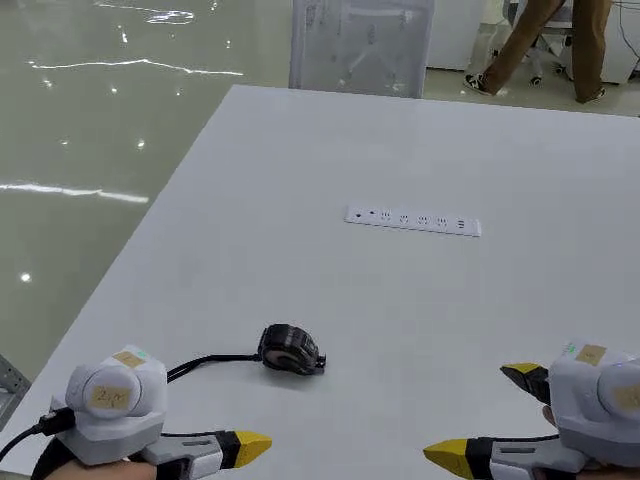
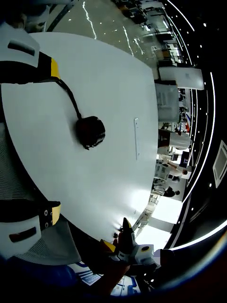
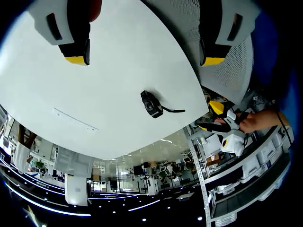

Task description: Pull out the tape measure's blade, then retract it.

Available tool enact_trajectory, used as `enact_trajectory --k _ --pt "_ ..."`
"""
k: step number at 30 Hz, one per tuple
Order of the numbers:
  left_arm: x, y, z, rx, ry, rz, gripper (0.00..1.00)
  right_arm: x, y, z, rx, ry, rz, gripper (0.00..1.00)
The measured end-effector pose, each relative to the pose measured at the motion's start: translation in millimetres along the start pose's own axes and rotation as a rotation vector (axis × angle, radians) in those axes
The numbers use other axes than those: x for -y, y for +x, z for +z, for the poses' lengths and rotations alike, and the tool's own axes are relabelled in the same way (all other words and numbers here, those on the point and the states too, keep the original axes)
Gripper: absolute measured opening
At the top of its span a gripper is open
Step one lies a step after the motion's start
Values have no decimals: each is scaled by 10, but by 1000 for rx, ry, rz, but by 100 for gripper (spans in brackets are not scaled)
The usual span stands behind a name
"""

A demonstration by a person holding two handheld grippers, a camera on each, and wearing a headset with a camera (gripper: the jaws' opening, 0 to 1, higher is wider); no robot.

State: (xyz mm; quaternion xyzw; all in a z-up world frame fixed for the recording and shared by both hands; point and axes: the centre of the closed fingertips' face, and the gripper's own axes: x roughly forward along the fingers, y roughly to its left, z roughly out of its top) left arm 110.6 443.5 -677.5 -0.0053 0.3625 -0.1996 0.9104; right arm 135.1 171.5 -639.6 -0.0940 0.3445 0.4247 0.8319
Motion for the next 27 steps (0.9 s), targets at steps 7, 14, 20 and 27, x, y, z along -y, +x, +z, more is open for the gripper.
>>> enact_trajectory --k 7,14,20,27 --pt "-8 -118 7 -3 6 -2 100 33 -161 0 6 19 -8 96" --pt "-38 -236 -2 -4 3 3 100 26 -286 -29 -2 33 -10 100" --pt "-44 -333 -2 -12 13 2 100 31 -411 -46 -7 37 -17 100" --pt "-67 -406 3 -19 18 -1 100 69 -598 27 18 54 -39 100"
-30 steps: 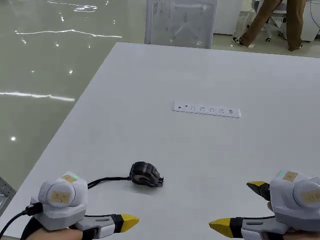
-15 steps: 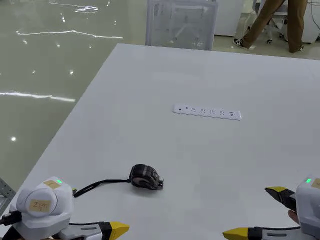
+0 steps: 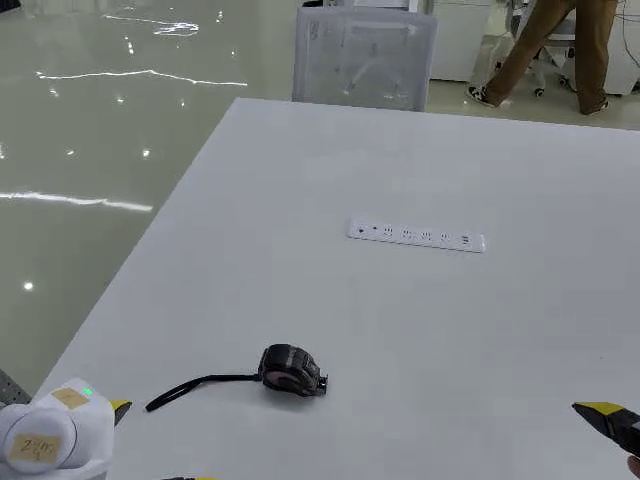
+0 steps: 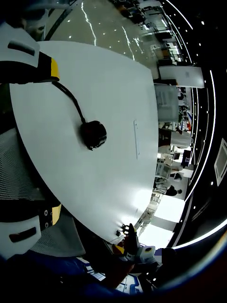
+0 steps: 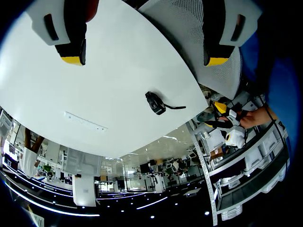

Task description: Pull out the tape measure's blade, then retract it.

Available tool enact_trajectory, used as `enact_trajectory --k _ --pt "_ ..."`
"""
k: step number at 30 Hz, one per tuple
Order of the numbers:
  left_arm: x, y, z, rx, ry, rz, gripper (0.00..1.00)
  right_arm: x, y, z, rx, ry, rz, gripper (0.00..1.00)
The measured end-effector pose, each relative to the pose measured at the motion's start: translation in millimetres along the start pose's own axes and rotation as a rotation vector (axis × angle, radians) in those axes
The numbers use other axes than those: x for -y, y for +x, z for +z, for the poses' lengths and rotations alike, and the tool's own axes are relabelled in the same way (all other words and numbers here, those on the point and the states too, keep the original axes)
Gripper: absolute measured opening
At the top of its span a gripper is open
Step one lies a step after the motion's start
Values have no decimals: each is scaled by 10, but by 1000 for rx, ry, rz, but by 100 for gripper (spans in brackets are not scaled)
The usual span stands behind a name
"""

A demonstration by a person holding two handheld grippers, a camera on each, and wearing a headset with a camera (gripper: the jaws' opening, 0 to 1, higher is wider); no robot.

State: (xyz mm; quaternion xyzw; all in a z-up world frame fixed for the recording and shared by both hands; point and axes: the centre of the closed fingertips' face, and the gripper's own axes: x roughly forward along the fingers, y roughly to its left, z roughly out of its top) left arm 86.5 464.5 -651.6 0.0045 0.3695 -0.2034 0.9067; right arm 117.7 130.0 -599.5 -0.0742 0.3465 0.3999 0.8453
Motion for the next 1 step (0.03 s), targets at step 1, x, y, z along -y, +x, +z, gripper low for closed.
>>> enact_trajectory --k 1 --pt "-1 -9 7 1 -3 -1 100 10 -27 19 6 2 -5 100"
